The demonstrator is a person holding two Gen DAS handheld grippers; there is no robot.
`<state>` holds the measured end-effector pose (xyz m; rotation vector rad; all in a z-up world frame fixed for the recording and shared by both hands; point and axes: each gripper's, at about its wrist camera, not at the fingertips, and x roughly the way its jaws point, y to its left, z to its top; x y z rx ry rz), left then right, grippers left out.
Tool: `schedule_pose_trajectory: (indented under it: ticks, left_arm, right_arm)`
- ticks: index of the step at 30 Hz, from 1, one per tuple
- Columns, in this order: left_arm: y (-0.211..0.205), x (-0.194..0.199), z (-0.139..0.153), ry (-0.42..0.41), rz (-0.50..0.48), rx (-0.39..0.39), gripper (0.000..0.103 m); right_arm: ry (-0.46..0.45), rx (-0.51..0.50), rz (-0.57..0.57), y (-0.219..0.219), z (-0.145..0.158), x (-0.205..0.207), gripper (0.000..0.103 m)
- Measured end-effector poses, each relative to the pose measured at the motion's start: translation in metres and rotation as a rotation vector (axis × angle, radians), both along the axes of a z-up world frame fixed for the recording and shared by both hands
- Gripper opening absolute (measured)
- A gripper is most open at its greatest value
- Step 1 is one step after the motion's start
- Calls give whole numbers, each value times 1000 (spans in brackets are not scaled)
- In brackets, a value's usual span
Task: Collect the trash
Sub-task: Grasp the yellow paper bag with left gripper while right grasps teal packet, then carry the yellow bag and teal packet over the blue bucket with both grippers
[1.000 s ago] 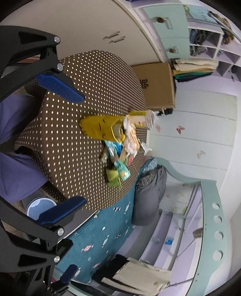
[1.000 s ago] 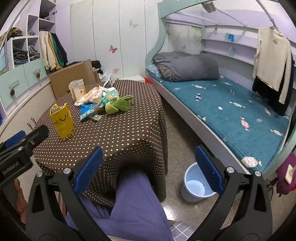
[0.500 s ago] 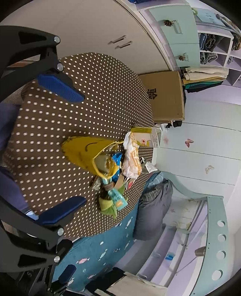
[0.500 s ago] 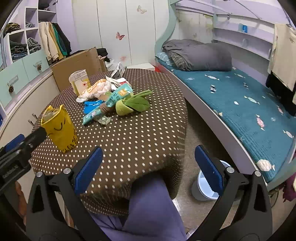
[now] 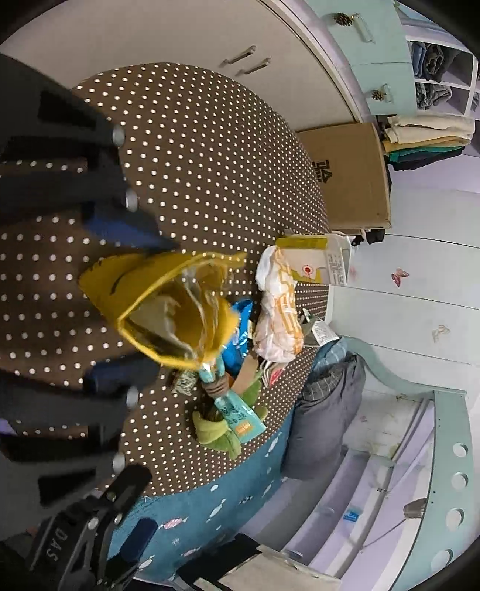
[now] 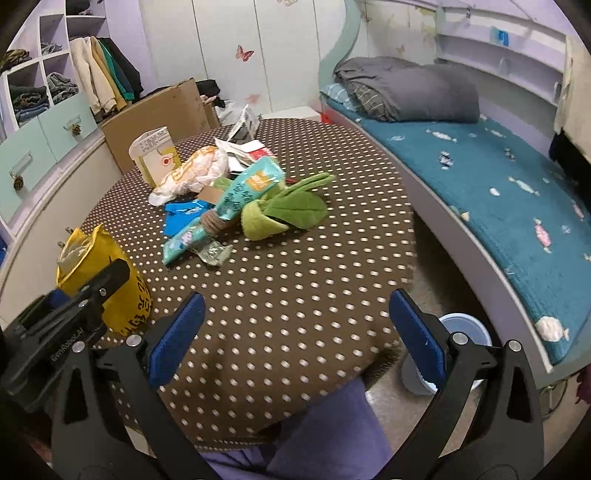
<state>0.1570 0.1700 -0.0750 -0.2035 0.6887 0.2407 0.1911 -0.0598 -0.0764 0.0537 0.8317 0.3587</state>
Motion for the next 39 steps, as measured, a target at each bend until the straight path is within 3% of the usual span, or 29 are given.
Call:
schedule_pose_trajectory:
  ticks: [9,15,19,22,25,28,33,39]
  left_arm:
    - [30,1,16,-77,38,-10,39]
    - [49,7,26,-102,57,-1,39]
    - [58,12,28,-110,54,3,39]
    - [64,18,26,-102,33,-39,39]
    - [67,22,23,-95,45,-21,39]
    - [71,26,20,-85,44,-29,39]
    - [78,29,18,-77,34,-57,39]
    - [76,25,28,-105,40,-51,39]
  right_arm:
    - [38,193,132,34,3,19,95]
    - [96,232,141,58,-3,45,69]
    - [109,214,138,69,-10,59,62]
    - [139,207,125,72,-20,69,56]
    - [148,200,111,75,-27,77,43]
    - [157,234,103,74,-29,83,38]
    - [108,282,90,66,-13,76,24]
    - [6,279,84,59,11,65,22]
